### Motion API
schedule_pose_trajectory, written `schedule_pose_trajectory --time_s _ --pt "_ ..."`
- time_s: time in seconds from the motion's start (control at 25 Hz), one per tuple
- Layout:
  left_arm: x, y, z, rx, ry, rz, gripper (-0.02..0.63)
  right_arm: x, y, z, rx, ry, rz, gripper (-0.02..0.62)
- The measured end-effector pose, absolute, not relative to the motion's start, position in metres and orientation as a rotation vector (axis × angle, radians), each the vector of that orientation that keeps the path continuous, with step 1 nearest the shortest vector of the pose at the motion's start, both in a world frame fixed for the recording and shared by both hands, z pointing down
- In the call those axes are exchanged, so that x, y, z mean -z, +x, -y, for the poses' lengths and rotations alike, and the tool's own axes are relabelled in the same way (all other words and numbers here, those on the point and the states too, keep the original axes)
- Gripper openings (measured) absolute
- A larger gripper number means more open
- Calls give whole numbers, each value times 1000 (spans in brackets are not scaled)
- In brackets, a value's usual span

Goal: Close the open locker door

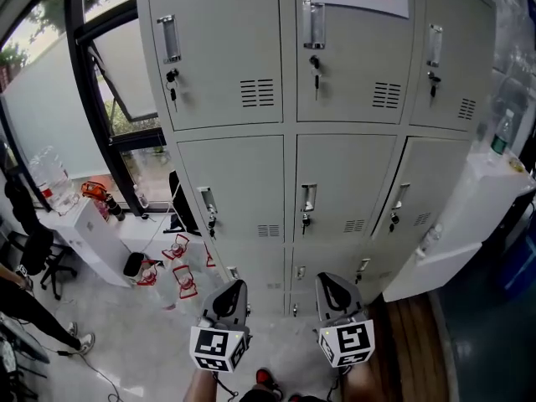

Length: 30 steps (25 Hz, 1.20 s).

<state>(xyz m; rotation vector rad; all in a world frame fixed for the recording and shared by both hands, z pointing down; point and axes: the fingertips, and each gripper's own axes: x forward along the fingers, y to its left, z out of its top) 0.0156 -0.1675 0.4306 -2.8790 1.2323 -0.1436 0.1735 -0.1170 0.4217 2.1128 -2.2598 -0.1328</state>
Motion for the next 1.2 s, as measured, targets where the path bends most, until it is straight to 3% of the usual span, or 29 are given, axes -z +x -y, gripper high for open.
schedule_pose_trajectory --time_s 1.2 --pt "-429 16 103 143 -2865 -1216 21 -425 164 52 132 2093 2277 21"
